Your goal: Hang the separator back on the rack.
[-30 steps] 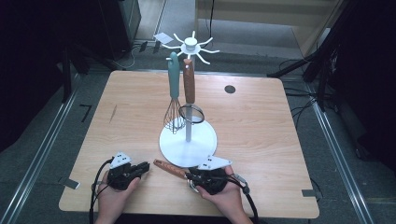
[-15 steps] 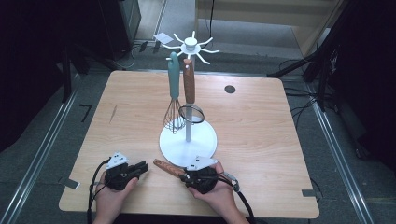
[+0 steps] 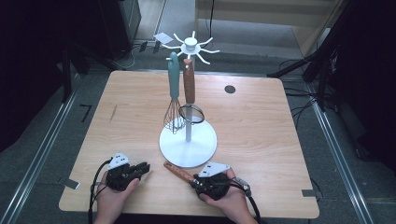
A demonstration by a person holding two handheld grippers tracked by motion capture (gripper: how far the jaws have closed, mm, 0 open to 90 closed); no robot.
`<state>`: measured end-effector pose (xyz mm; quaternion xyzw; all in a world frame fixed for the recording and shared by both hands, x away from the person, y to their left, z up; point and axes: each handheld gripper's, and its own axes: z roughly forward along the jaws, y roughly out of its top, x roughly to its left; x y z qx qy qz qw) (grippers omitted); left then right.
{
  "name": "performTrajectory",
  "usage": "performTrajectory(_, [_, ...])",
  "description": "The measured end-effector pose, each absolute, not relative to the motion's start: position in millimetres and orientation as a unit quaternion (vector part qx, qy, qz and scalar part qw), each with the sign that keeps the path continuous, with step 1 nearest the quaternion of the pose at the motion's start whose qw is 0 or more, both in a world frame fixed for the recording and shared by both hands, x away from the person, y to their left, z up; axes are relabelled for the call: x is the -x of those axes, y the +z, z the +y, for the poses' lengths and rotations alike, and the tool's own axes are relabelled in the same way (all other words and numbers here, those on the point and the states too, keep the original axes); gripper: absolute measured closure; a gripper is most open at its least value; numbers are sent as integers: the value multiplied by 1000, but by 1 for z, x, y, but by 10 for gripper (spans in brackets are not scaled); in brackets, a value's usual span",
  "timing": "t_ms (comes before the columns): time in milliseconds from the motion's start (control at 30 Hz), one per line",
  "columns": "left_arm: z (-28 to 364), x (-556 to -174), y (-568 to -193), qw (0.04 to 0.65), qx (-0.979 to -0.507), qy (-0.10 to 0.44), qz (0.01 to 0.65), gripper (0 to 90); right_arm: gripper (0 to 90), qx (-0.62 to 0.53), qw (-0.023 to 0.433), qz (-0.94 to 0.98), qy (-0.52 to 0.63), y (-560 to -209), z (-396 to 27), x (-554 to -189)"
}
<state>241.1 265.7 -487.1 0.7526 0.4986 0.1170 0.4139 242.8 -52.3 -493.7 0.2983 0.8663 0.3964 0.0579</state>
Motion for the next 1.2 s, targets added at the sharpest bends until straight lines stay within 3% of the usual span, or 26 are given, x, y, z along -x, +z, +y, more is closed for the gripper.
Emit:
performTrajectory(400, [260,-242,-488,415,-756,111,493,774,564,-323,63,858,395,-486,-49,-248])
performTrajectory(700, [253,-240,-488,418,-763,105,481,770,691,-308,66,869,381,-492,-36,-251])
performTrajectory(967, [247,-239,-489,420,-767,96,475,770,696,-220,68,895,383,-493,-34,-242])
performTrajectory(1033, [245,-240,-489,420,-768,93,475,773,577,-232,70,885,398,-491,-37,-242])
performTrajectory(1067, [244,-240,-490,420,-768,94,474,774,567,-242,65,877,410,-490,-40,-242])
performTrajectory(1133, [240,-241,-490,416,-770,95,474,782,606,-259,64,861,433,-485,-50,-241])
performTrajectory(1200, [238,-241,-491,413,-773,94,473,790,720,-290,61,842,451,-481,-62,-240])
